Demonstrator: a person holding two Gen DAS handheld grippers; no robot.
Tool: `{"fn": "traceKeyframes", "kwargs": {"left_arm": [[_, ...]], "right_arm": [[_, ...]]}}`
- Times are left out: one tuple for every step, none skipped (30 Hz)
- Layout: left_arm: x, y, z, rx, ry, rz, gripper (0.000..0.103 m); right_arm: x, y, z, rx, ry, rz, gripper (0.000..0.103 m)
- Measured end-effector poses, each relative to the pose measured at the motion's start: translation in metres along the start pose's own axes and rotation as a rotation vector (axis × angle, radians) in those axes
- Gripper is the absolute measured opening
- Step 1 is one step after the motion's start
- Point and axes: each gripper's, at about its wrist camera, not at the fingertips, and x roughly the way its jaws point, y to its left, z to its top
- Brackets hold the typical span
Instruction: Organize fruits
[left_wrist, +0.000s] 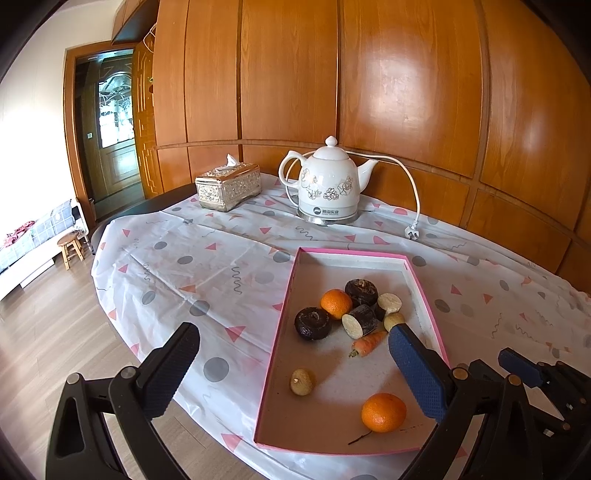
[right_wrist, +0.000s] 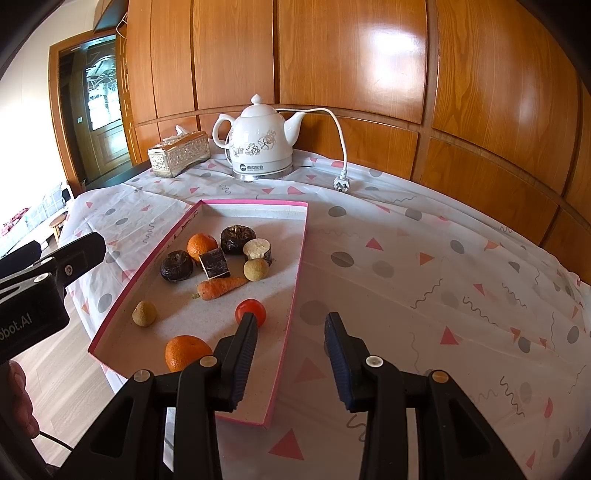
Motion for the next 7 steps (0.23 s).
{"fn": "traceKeyframes", "kwargs": {"left_arm": [[0.0004, 0.0004, 0.0004, 0.000, -0.002, -0.001, 0.103], [0.0004, 0.0007, 0.0003, 0.002, -0.004, 0.000, 0.103], [-0.0001, 0.0003, 0.0002, 0.002, -0.007, 0.000, 0.102], [0.0002, 0.0005, 0.0003, 0.002, -0.007, -0.002, 0.102], [0.0005, 0.0007, 0.0003, 0.002, -0.006, -0.003, 0.102], [0.0013, 0.0008, 0.0002, 0.000, -0.001, -0.007, 0.103], [0.0024, 0.0009, 0.0002, -0.002, 0.005, -0.015, 0.103]], "right_arm": [[0.0000, -0.0001, 0.0000, -0.001, 0.000, 0.000, 0.038], [0.0000, -0.0002, 0.0000, -0.001, -0.001, 0.000, 0.038], [0.0001, -0.0007, -0.0003, 0.002, -0.002, 0.000, 0.038], [0.0003, -0.0018, -0.0009, 0.006, -0.003, -0.001, 0.038], [0.0001, -0.0028, -0.0010, 0.010, -0.003, -0.001, 0.038], [0.0001, -0.0043, -0.0014, 0.014, -0.004, -0.002, 0.038], [0.0002, -0.0069, -0.0017, 0.020, -0.005, -0.003, 0.038]]}}
